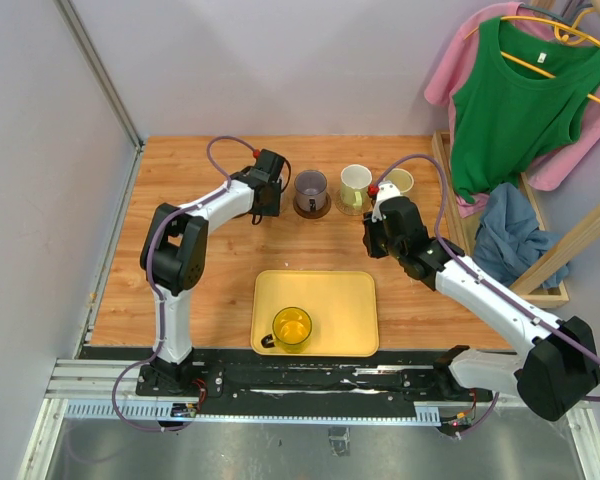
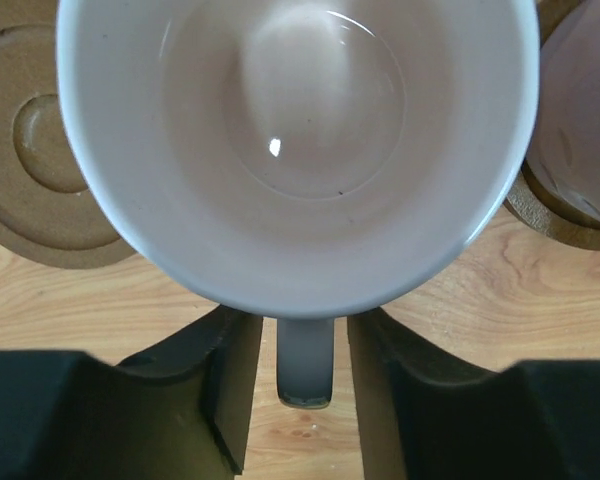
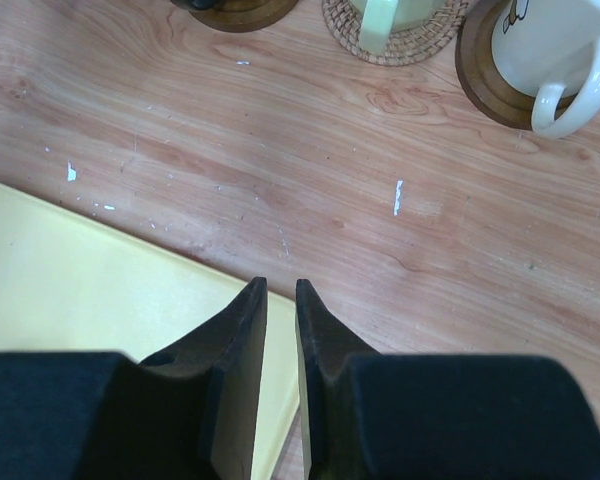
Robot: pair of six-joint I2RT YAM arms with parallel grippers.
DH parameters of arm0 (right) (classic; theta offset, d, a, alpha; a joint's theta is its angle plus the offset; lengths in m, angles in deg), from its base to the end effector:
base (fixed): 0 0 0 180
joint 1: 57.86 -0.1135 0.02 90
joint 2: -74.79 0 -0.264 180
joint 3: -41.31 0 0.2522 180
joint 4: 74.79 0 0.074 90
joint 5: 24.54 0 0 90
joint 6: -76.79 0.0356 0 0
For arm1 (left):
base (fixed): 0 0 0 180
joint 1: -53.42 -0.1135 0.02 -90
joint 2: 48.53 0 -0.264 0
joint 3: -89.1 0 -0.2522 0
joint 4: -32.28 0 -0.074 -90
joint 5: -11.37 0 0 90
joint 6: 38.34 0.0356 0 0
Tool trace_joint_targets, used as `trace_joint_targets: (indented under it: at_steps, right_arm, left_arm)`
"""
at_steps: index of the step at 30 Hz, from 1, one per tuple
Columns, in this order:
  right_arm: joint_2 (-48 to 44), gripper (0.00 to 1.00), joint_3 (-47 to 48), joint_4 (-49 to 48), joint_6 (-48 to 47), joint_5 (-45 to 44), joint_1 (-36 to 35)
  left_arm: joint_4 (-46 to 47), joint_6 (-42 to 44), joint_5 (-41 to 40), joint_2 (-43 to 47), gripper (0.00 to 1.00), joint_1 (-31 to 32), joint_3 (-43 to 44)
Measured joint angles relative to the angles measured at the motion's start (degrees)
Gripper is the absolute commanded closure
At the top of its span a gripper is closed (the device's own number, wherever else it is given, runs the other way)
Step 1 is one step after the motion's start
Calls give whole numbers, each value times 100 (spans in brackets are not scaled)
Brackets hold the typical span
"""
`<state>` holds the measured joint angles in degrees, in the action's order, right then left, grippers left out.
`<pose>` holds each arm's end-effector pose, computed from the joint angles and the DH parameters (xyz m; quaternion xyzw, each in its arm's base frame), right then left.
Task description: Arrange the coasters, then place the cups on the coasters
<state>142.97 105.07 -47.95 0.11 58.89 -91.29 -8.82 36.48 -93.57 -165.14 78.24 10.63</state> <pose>0.2249 0.1436 0.2824 -0.1242 0.8616 0.1484 0.4693 0.4051 -0.1772 0.1939 0.0420 0.9485 0.0182 0.3136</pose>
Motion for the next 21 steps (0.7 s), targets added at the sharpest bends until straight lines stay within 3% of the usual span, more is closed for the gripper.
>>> trace_joint_targets:
  at_steps: [4, 21]
  right_arm:
    - [0, 81, 0, -2, 13, 13, 0]
    - [-2, 81, 0, -4, 70, 96, 0]
  left_arm:
    - [-2, -17, -72, 26, 46, 0, -4]
    - [-28, -15, -267, 752, 46, 0, -494]
